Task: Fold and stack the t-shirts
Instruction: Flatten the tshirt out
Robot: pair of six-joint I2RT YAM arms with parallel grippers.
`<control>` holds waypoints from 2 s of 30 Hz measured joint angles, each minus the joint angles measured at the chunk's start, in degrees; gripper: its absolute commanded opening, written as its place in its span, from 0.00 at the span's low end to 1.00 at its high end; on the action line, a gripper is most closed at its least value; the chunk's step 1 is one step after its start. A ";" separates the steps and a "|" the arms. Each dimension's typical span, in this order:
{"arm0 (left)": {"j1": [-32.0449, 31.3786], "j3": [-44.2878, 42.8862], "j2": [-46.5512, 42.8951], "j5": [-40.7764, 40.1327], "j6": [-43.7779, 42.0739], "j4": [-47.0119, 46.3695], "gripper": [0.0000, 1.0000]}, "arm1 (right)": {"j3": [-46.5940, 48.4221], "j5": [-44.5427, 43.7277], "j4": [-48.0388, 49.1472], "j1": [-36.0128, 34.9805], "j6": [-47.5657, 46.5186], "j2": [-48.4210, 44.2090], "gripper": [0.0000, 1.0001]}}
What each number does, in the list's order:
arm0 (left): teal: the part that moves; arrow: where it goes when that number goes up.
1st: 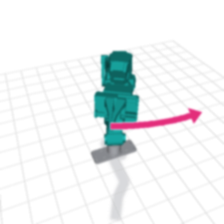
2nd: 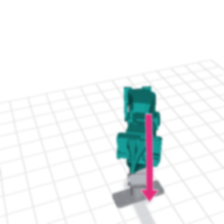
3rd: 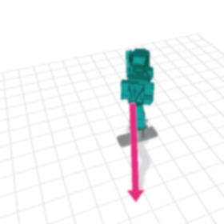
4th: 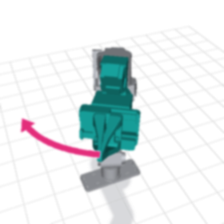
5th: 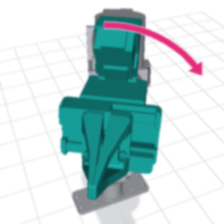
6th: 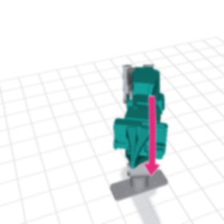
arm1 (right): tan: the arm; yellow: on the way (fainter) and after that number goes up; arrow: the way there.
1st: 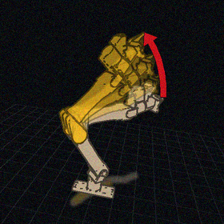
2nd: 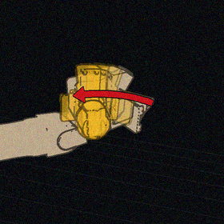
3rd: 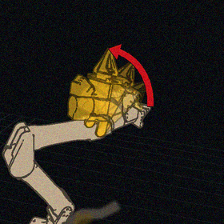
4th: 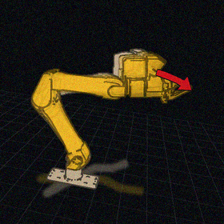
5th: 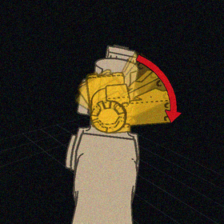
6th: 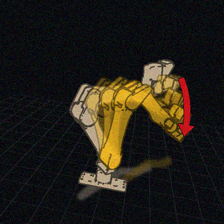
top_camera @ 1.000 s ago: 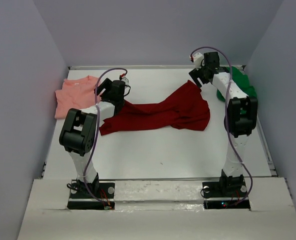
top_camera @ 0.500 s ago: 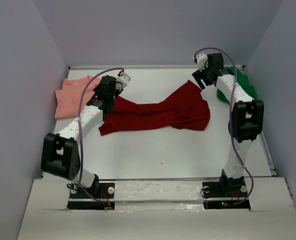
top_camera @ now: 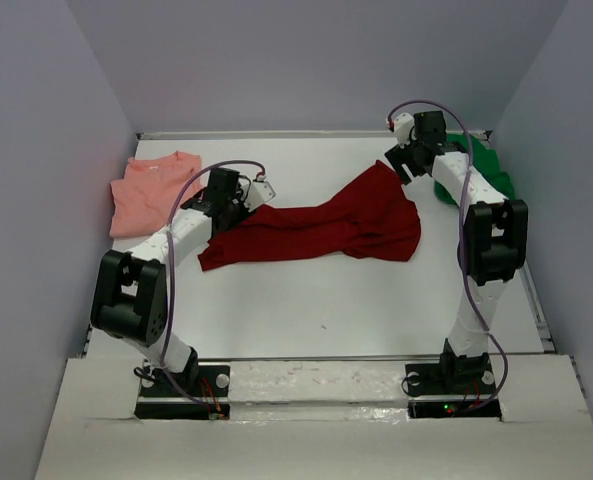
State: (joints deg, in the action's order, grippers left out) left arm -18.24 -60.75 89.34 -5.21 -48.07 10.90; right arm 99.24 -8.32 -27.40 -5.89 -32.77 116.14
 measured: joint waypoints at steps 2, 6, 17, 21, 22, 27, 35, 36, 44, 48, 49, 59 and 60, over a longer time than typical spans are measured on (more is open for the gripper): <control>0.00 -0.02 1.60 0.76 -0.94 0.55 0.50 | -0.44 -0.11 0.02 0.00 0.00 0.00 0.86; 0.00 -0.22 4.31 1.14 -1.90 1.14 0.50 | -0.74 -0.33 -0.02 0.00 0.00 0.00 0.86; 0.00 -0.35 7.32 0.24 -3.52 1.18 0.49 | -0.83 -0.94 0.02 0.00 -0.63 0.00 0.86; 0.00 -0.02 7.32 -1.86 -3.98 -0.98 0.49 | -0.83 -0.94 0.02 0.00 -0.66 0.00 0.86; 0.00 0.09 7.34 -2.25 -4.04 -1.36 0.49 | -0.83 -0.94 0.02 0.00 -0.66 0.00 0.86; 0.00 0.94 7.96 -4.44 -4.37 -4.31 0.47 | -0.83 -0.94 0.00 0.00 -0.68 0.00 0.86; 0.02 1.27 10.95 -5.84 -4.96 -5.95 0.41 | -0.85 -1.11 0.02 0.00 -1.09 0.00 0.86; 0.04 1.27 11.04 -5.90 -5.01 -6.05 0.41 | -0.87 -1.16 0.00 0.00 -1.09 0.00 0.86; 0.11 2.34 11.23 -9.22 -5.29 -10.21 0.41 | -1.95 -1.16 0.37 0.00 -1.31 0.00 0.86; 0.13 3.34 11.23 -11.80 -5.42 -13.16 0.30 | -1.97 -1.14 0.44 0.00 -1.49 0.00 0.86; 0.13 3.45 11.23 -12.20 -5.44 -13.64 0.23 | -1.97 -1.14 0.44 0.00 -1.51 0.00 0.86; 0.31 3.74 11.72 -15.43 -5.14 -17.38 0.00 | -3.45 -1.14 0.79 0.00 -1.97 0.00 0.86; 0.31 3.74 11.74 -15.50 -4.98 -17.38 0.00 | -3.63 -1.14 0.76 0.00 -1.99 0.00 0.86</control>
State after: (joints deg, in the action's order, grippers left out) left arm -17.93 -57.01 101.08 -20.71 -53.06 -6.48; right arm 95.61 -9.45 -26.63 -5.89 -34.76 116.14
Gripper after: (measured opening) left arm 0.014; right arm 0.859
